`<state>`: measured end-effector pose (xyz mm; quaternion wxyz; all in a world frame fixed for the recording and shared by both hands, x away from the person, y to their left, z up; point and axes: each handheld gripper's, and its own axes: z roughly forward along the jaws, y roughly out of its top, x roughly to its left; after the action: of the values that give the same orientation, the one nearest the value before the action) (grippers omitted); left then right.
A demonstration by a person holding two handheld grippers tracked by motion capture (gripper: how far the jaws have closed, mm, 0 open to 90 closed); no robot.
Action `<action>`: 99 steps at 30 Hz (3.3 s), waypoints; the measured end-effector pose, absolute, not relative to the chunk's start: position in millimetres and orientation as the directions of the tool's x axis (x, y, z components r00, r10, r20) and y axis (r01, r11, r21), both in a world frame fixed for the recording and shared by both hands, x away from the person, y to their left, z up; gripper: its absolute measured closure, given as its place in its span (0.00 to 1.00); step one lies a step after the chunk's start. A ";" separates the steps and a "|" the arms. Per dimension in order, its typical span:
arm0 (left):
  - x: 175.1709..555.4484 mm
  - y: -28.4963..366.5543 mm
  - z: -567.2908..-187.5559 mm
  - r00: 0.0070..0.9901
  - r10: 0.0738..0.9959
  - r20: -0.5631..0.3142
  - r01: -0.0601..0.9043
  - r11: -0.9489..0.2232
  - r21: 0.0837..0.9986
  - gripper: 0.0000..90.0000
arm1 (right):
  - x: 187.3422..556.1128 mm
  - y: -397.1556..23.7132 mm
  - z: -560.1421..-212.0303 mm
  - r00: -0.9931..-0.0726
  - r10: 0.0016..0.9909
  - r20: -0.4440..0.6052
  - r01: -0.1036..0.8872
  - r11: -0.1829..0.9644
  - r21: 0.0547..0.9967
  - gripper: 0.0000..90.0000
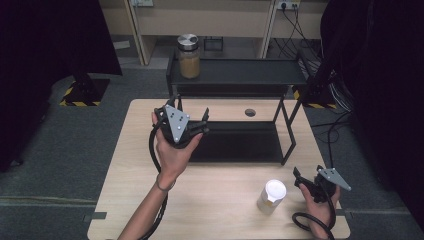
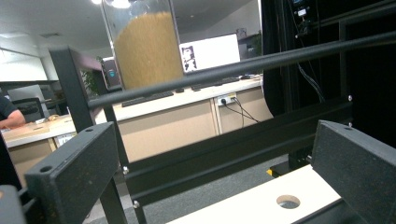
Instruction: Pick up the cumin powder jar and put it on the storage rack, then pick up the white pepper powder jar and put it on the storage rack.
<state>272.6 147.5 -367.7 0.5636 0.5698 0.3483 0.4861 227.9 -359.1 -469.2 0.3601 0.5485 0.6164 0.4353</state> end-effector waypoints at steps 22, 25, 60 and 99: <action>254.8 151.5 -428.5 0.330 0.926 0.186 -0.116 -0.156 0.981 0.00 | 227.8 -358.9 -469.2 -0.140 0.990 0.031 0.362 0.022 0.932 0.09; 252.1 152.7 -436.6 0.336 0.924 0.183 -0.098 -0.158 0.982 0.00 | 228.1 -358.6 -469.0 -0.141 0.990 0.029 0.363 0.024 0.931 0.09; 232.9 164.8 -505.9 0.373 0.927 -0.027 0.152 -0.032 0.988 0.00 | 228.7 -358.7 -468.5 -0.148 0.989 0.023 0.365 0.033 0.930 0.09; 231.6 165.4 -512.9 0.359 0.932 -0.059 0.166 -0.002 0.986 0.01 | 230.7 -362.4 -467.5 -0.154 0.987 0.044 0.375 0.017 0.927 0.09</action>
<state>231.6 165.4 -512.9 0.5481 0.6157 0.4458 0.3491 230.7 -362.4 -467.5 0.3502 0.5481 0.6213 0.4368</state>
